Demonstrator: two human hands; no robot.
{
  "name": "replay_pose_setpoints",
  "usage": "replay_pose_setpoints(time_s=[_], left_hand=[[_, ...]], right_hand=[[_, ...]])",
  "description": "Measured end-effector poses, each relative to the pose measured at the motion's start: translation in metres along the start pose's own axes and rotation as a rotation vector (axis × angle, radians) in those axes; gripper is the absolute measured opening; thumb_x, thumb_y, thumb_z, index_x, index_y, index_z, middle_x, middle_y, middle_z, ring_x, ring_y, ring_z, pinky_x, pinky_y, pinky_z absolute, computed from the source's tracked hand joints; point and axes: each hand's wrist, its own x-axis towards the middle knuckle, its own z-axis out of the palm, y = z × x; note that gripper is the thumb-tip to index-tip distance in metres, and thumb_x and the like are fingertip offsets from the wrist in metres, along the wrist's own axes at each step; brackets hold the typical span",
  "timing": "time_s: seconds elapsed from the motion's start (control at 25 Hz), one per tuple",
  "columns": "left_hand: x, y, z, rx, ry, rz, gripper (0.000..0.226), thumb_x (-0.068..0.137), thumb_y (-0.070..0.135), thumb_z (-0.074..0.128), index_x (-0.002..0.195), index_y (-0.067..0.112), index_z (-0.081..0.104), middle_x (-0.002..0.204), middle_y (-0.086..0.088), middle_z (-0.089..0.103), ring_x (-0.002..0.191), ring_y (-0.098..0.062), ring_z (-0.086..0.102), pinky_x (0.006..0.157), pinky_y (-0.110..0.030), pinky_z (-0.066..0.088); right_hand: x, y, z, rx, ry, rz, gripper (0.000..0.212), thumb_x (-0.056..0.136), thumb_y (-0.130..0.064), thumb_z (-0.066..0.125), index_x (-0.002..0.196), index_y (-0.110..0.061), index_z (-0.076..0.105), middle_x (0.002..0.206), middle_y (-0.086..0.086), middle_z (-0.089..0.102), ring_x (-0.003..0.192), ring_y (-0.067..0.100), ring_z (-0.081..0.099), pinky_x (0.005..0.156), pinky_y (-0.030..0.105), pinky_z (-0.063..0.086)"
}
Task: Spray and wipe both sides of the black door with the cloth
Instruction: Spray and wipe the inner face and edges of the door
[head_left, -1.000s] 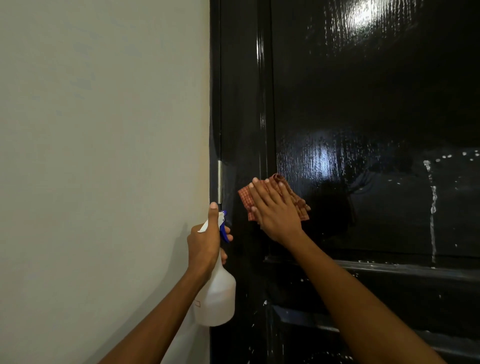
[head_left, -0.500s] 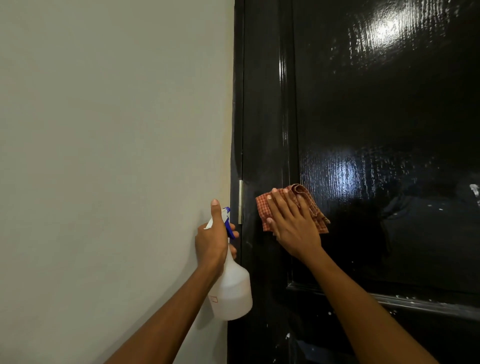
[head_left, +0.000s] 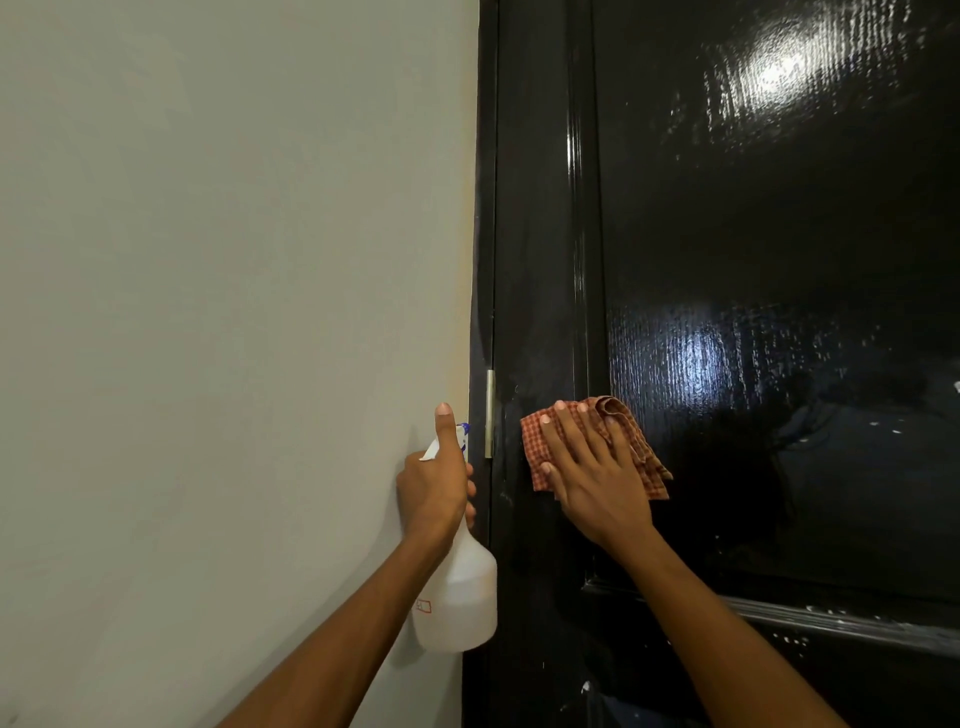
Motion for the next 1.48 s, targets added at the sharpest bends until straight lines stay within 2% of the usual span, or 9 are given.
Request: replay_pose_setpoints(time_s=[0.16,0.48,0.72,0.92,1.04,1.16,1.32,1.4,1.48], left_hand=[[-0.006,-0.005,-0.008,0.043,-0.024,0.024,0.066,0.093,0.067,0.037,0.082,0.009,0.065,0.071,-0.008,0.067,0.052,-0.016,0.061,0.043,-0.02,0.05],[-0.006,-0.014,-0.015,0.066,0.017,0.135,0.076,0.091,0.071,0.033,0.081,0.005,0.069,0.078,-0.014,0.072,0.06,-0.02,0.065,0.044,-0.022,0.051],[-0.03,-0.05,-0.025,0.078,0.002,0.07,0.075,0.092,0.067,0.034,0.087,0.001,0.07,0.074,-0.01,0.071,0.052,-0.014,0.063,0.041,-0.016,0.049],[-0.049,-0.076,-0.037,0.154,0.01,0.019,0.082,0.081,0.076,0.028,0.085,0.005,0.07,0.073,-0.01,0.071,0.06,-0.022,0.064,0.071,-0.041,0.061],[-0.057,-0.08,-0.046,0.135,-0.006,0.018,0.084,0.079,0.075,0.027,0.087,0.003,0.071,0.079,-0.012,0.073,0.062,-0.021,0.064,0.067,-0.034,0.059],[-0.059,-0.081,-0.05,0.13,-0.014,0.037,0.082,0.081,0.073,0.03,0.086,0.002,0.07,0.078,-0.014,0.072,0.06,-0.021,0.064,0.049,-0.024,0.053],[-0.059,-0.081,-0.051,0.103,-0.033,0.022,0.076,0.079,0.072,0.031,0.086,0.008,0.07,0.077,-0.009,0.072,0.063,-0.019,0.067,0.047,-0.02,0.052],[-0.06,-0.083,-0.052,0.125,-0.025,0.021,0.077,0.08,0.072,0.03,0.086,0.007,0.07,0.077,-0.01,0.072,0.06,-0.019,0.065,0.046,-0.018,0.051],[-0.064,-0.085,-0.054,0.16,-0.033,0.018,0.079,0.081,0.073,0.028,0.086,0.006,0.07,0.077,-0.012,0.071,0.058,-0.019,0.063,0.049,-0.021,0.052]], right_hand=[[0.008,-0.005,-0.003,0.016,-0.016,0.031,0.067,0.106,-0.05,0.025,0.163,-0.017,0.016,0.171,0.009,0.005,0.158,0.03,0.005,0.127,0.053,0.004],[0.145,-0.017,-0.018,0.024,-0.047,0.135,0.068,0.107,-0.049,0.016,0.163,-0.018,-0.007,0.17,0.01,-0.016,0.156,0.032,-0.016,0.125,0.056,-0.006],[0.027,-0.071,0.023,0.148,-0.056,0.039,0.071,0.107,-0.041,0.029,0.163,-0.012,-0.002,0.17,0.014,-0.01,0.157,0.035,-0.007,0.125,0.057,-0.002],[-0.112,-0.097,0.06,0.122,-0.32,-0.454,0.072,0.105,-0.051,0.04,0.163,-0.023,0.009,0.17,0.007,0.004,0.157,0.031,0.003,0.123,0.058,0.001],[-0.101,-0.078,0.052,0.039,-0.393,-0.688,0.064,0.105,-0.056,0.031,0.162,-0.03,0.017,0.17,0.003,0.012,0.157,0.028,0.007,0.12,0.054,-0.009],[-0.039,-0.051,0.026,-0.01,-0.259,-0.454,0.063,0.106,-0.055,0.025,0.163,-0.03,0.013,0.171,0.005,0.005,0.157,0.029,0.002,0.124,0.055,-0.009],[-0.018,-0.063,0.02,0.045,-0.091,-0.035,0.067,0.107,-0.05,0.026,0.164,-0.023,0.005,0.172,0.008,-0.003,0.158,0.031,-0.004,0.126,0.055,-0.003],[-0.043,-0.09,0.031,0.096,-0.143,-0.054,0.067,0.108,-0.047,0.028,0.164,-0.022,0.001,0.171,0.009,-0.009,0.157,0.033,-0.011,0.124,0.057,-0.008],[-0.092,-0.107,0.046,0.101,-0.288,-0.269,0.068,0.108,-0.049,0.03,0.164,-0.023,0.0,0.17,0.009,-0.011,0.156,0.034,-0.013,0.12,0.058,-0.016]])
